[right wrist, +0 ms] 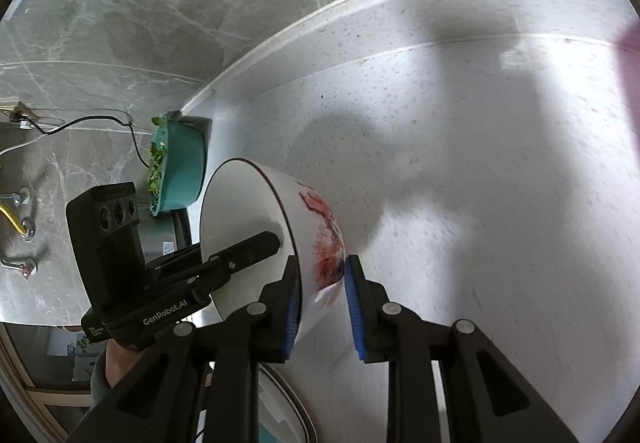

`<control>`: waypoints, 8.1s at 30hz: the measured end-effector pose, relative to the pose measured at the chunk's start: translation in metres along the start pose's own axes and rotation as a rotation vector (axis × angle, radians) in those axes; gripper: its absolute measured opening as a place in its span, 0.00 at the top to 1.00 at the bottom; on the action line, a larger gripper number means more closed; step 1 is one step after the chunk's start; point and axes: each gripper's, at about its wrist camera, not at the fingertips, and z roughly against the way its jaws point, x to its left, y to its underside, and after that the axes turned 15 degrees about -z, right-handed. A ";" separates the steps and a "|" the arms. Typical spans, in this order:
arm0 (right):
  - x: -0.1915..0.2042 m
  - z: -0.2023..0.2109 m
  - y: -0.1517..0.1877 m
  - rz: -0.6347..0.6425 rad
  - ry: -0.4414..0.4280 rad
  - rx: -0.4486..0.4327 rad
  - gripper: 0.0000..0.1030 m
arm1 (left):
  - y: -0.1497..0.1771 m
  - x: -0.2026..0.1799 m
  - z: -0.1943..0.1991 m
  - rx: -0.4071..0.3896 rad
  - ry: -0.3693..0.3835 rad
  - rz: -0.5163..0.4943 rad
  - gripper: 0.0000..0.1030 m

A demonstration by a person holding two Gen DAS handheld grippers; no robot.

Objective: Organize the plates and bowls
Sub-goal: 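Carry the red-patterned bowl with both tools over the nested white bowls, then lower the red-patterned bowl into the nested white bowls with both tools, then open both tools and release the red-patterned bowl inside the white bowls, then move both tools to the nested bowl stack and close on its rim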

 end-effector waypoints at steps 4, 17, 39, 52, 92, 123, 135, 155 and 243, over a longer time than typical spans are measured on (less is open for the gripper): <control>-0.010 0.020 0.016 -0.015 -0.011 -0.022 0.76 | 0.003 -0.025 0.005 0.010 0.013 -0.039 0.86; -0.044 0.082 0.070 -0.075 -0.037 -0.103 0.76 | 0.020 -0.118 0.008 0.045 0.058 -0.166 0.86; -0.116 0.137 0.149 -0.208 -0.065 -0.153 0.75 | 0.076 -0.227 -0.024 0.160 0.166 -0.297 0.84; -0.152 0.128 0.191 -0.296 -0.093 -0.125 0.73 | 0.146 -0.241 -0.044 0.262 0.197 -0.304 0.84; -0.108 0.107 0.207 -0.043 0.272 -0.195 0.75 | 0.163 -0.243 -0.077 0.277 0.173 -0.265 0.84; -0.104 0.097 0.217 -0.006 0.389 -0.227 0.73 | 0.165 -0.250 -0.082 0.271 0.128 -0.300 0.80; -0.098 0.098 0.217 0.025 0.398 -0.230 0.83 | 0.165 -0.252 -0.080 0.267 0.121 -0.302 0.79; -0.101 0.095 0.217 0.033 0.410 -0.219 0.86 | 0.161 -0.265 -0.051 0.189 0.172 -0.348 0.28; -0.183 0.105 0.235 -0.056 0.235 -0.291 0.49 | 0.149 -0.200 -0.089 0.263 -0.113 -0.399 0.14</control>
